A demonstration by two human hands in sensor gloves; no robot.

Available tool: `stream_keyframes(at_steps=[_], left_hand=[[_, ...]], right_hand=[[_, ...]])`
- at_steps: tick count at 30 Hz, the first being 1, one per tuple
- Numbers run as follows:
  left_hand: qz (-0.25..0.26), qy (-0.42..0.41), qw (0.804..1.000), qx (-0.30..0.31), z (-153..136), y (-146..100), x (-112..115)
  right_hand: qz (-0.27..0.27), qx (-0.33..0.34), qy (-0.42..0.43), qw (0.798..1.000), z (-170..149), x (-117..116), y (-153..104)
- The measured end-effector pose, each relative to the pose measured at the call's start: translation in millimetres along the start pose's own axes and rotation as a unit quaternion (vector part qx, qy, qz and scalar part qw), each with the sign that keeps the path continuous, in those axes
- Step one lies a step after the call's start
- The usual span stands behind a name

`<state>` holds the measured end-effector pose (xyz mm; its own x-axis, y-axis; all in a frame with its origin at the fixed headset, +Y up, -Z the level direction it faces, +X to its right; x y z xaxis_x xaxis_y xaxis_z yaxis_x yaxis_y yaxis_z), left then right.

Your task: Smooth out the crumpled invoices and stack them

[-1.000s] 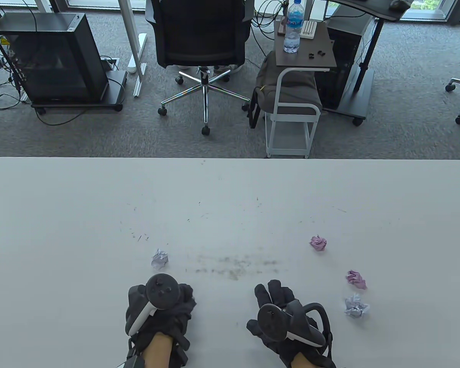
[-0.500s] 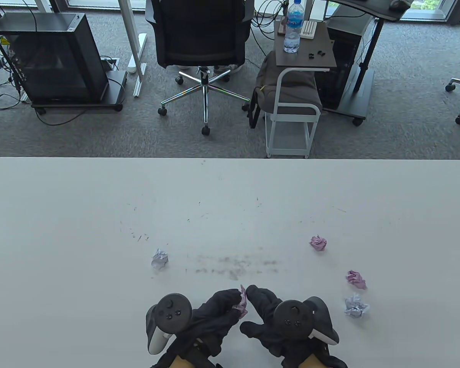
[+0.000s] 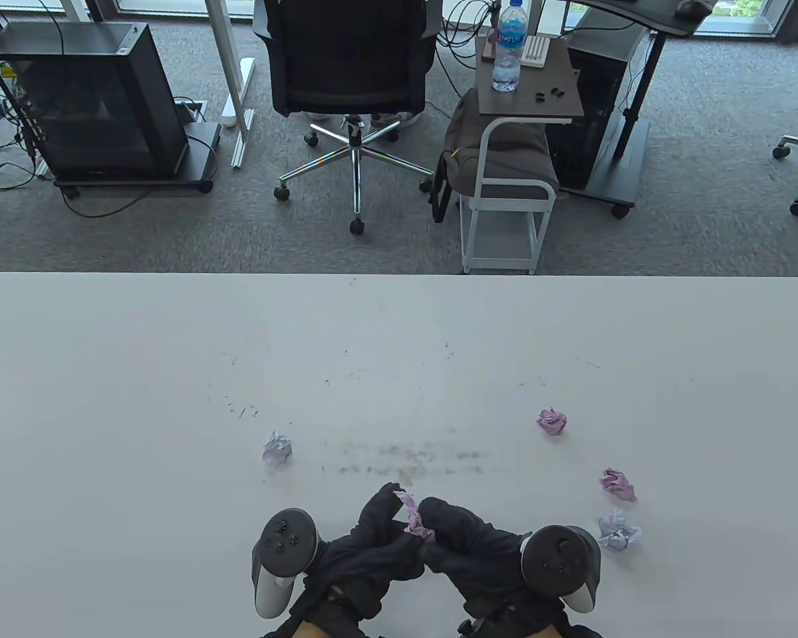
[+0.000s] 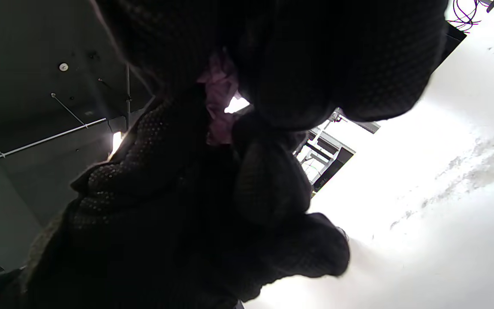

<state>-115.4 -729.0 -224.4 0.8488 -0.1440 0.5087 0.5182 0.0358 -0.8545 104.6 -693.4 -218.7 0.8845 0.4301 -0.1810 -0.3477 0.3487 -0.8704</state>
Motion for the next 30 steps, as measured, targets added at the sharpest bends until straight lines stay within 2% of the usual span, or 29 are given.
stream_keyframes(at_steps=[3,6,8,11,14,18,21,25,30], left_hand=[[-0.030,-0.023,0.999,-0.007,-3.1,0.2,2.3],[-0.062,-0.048,0.996,0.045,2.3,1.8,3.1],[-0.049,-0.085,0.993,0.072,7.4,1.3,2.3],[-0.026,-0.039,0.996,0.080,12.1,-0.4,0.6],[-0.012,-0.010,0.997,0.074,12.7,-1.2,0.2],[-0.036,-0.029,0.997,0.065,10.5,-1.9,0.2],[-0.001,0.003,0.999,0.052,10.6,-3.3,-0.1],[0.019,0.029,0.998,0.044,10.7,-4.2,1.1],[0.064,0.026,0.997,0.039,8.5,-3.7,-2.8]], right_hand=[[0.000,-0.008,0.070,0.997,-1.8,3.1,0.4],[0.017,-0.018,0.117,0.993,-2.4,2.8,0.6],[0.033,-0.026,0.131,0.990,-2.2,2.6,0.5],[0.027,-0.027,0.102,0.994,-1.6,3.7,-0.1],[0.008,-0.024,0.028,0.999,1.7,5.0,-1.7],[-0.040,-0.026,-0.018,0.999,2.8,10.6,-4.0],[-0.011,-0.037,0.000,0.999,-0.4,8.9,-4.2],[-0.031,-0.047,-0.002,0.998,-2.9,14.2,-4.6],[-0.051,-0.083,0.065,0.993,-18.2,13.0,-6.1]])
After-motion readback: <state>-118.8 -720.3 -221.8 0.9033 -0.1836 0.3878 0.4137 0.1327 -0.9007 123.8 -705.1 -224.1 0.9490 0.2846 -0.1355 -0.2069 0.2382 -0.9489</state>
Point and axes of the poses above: the tracker on the back of each hand, its own z axis roughly to the thumb side, its own y axis roughly from the wrist to the fingertips, x = y × z, the point moved 1 cm from there along y, roughly from the wrist to the fingertips, and after that the axes turned 2 degrees about -z, right-handed, at the moved point
